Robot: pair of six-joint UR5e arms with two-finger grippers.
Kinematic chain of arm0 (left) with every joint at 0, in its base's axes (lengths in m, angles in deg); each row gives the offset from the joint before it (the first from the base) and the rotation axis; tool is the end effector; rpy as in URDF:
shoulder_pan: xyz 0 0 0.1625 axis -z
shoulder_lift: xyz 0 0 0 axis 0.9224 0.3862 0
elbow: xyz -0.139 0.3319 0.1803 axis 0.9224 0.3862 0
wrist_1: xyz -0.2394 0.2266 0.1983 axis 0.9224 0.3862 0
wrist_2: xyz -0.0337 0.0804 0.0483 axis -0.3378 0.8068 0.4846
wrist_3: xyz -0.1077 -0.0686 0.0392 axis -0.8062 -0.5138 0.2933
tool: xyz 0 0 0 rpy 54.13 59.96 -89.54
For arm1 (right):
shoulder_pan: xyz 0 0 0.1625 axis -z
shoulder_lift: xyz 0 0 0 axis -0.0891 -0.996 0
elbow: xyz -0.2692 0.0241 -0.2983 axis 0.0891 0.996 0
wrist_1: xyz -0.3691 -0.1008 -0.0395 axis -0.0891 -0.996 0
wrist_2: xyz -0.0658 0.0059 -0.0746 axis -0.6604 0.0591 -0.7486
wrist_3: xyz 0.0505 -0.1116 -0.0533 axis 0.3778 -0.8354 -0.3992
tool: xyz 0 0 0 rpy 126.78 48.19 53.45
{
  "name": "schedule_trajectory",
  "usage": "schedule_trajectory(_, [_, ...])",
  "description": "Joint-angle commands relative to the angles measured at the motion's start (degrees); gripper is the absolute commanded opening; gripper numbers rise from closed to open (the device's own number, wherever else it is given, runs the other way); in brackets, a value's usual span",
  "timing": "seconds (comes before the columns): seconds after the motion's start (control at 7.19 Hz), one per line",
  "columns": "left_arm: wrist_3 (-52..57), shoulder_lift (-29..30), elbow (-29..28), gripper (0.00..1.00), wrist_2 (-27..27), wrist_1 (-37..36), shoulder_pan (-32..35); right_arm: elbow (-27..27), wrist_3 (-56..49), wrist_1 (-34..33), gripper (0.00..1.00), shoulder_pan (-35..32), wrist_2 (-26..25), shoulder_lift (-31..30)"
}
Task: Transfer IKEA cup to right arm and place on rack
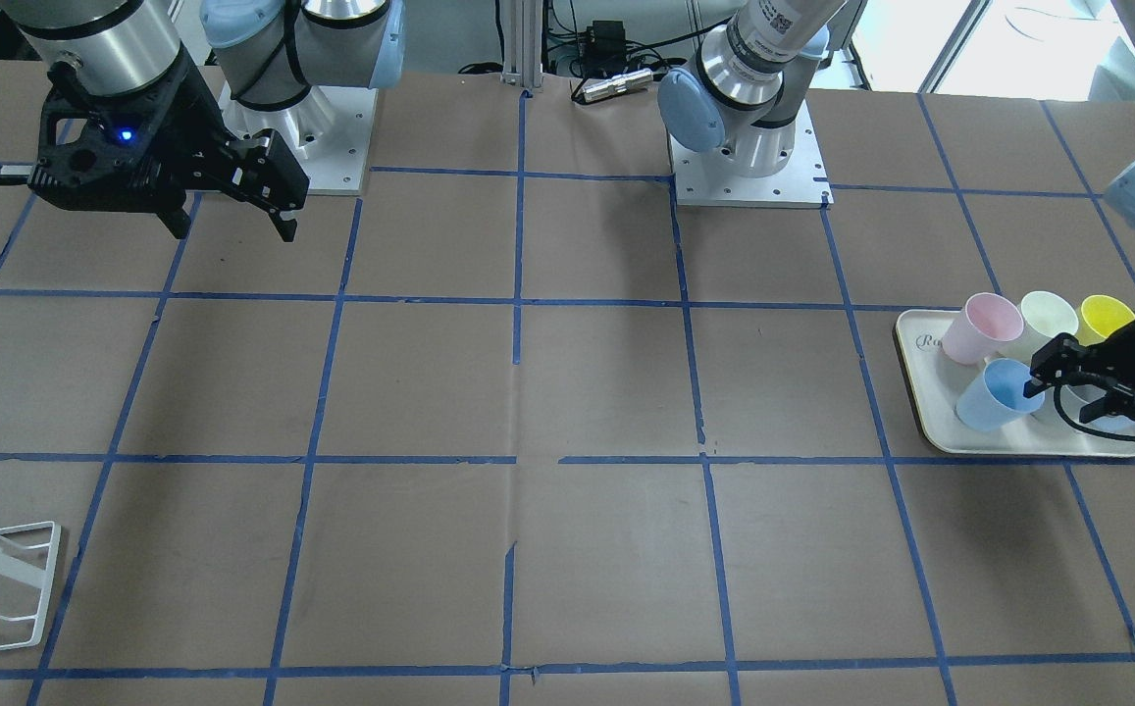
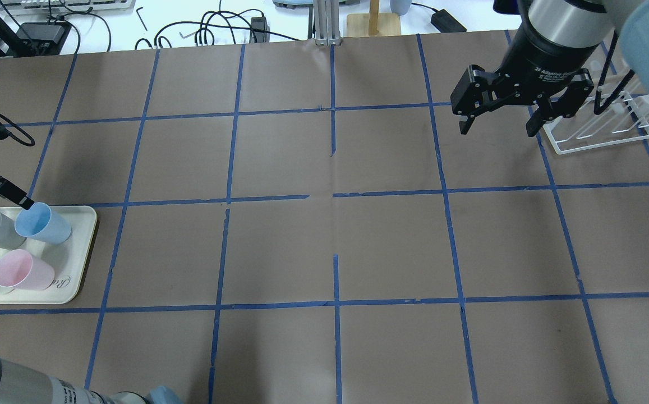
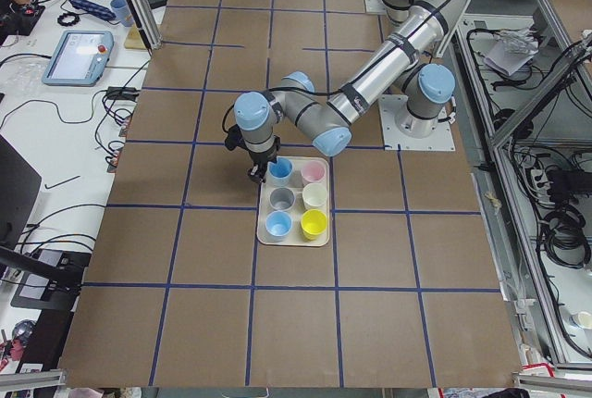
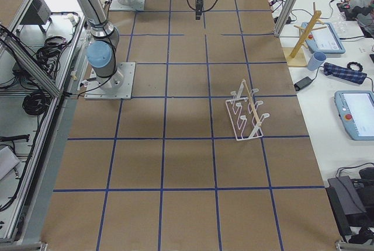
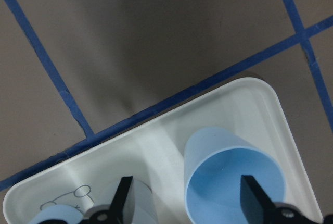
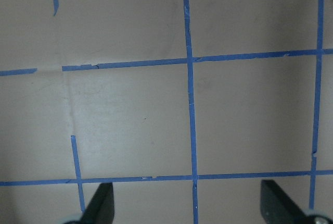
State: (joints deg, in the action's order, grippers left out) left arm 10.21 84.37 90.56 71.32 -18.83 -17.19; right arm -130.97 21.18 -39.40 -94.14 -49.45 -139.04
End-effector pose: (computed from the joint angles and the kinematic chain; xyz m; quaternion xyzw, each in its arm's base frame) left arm 0.2518 -0.5056 0.2255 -0.2240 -0.9736 -0.0331 0.0306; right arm 0.1338 -0.4517 0.4411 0.0268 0.9991 0.0090 0.0308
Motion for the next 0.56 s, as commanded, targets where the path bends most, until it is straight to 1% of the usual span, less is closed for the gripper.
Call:
schedule_trajectory(0.0, [-0.04, 1.16, 0.00, 0.75, 0.31, 0.24, 0.01, -0.04, -0.05, 0.02, 1.00, 0.00, -0.02, 0.07])
schedule_trajectory(0.14, [-0.04, 1.68, 0.00, 0.75, 1.79, 0.25, 0.01, -0.12, -0.05, 0.11, 1.00, 0.00, -0.72, 0.07])
schedule_trajectory(0.28, [0.05, 2.21, 0.00, 0.68, 2.68, 0.25, 0.01, -0.21, -0.05, 0.11, 1.00, 0.00, -0.64, 0.07])
schedule_trajectory(0.42, [-0.38, 2.65, 0.00, 0.64, 2.77, 0.25, 0.18, -0.21, -0.14, 0.20, 1.00, 0.00, -0.81, -0.01])
